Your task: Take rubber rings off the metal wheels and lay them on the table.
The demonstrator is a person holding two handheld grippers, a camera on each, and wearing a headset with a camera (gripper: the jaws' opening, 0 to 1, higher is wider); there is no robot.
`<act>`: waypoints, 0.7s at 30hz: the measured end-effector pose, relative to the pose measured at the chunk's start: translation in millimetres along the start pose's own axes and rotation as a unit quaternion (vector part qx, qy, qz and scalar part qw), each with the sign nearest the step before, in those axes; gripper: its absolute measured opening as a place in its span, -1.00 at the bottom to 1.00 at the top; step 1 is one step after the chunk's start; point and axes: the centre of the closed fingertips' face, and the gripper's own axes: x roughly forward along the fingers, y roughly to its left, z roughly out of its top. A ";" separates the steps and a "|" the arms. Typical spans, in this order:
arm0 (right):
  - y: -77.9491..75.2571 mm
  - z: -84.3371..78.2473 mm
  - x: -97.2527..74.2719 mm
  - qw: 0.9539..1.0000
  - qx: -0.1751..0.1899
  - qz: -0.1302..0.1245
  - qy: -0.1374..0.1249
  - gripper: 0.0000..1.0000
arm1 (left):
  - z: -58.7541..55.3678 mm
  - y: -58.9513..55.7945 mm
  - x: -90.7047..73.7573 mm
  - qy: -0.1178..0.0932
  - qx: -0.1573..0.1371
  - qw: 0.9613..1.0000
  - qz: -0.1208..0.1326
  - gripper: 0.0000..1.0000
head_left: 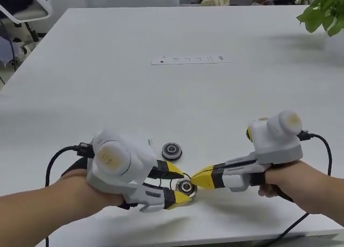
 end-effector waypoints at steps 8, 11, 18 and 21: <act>1.4 3.3 -1.5 1.000 0.000 0.001 -0.005 -1.00 | 10.7 2.3 -15.0 -0.022 -0.018 1.000 0.011 -0.37; 2.6 4.5 -1.7 1.000 -0.002 0.003 -0.006 -1.00 | 15.1 3.5 -21.5 -0.032 -0.022 0.999 0.017 -0.33; 6.2 9.1 -2.5 1.000 -0.007 0.005 -0.009 -1.00 | 22.7 6.8 -35.4 -0.049 -0.024 0.998 0.033 -0.17; 5.9 9.7 -2.4 1.000 -0.009 0.006 -0.009 -1.00 | 25.4 8.2 -42.2 -0.057 -0.029 0.997 0.039 -0.12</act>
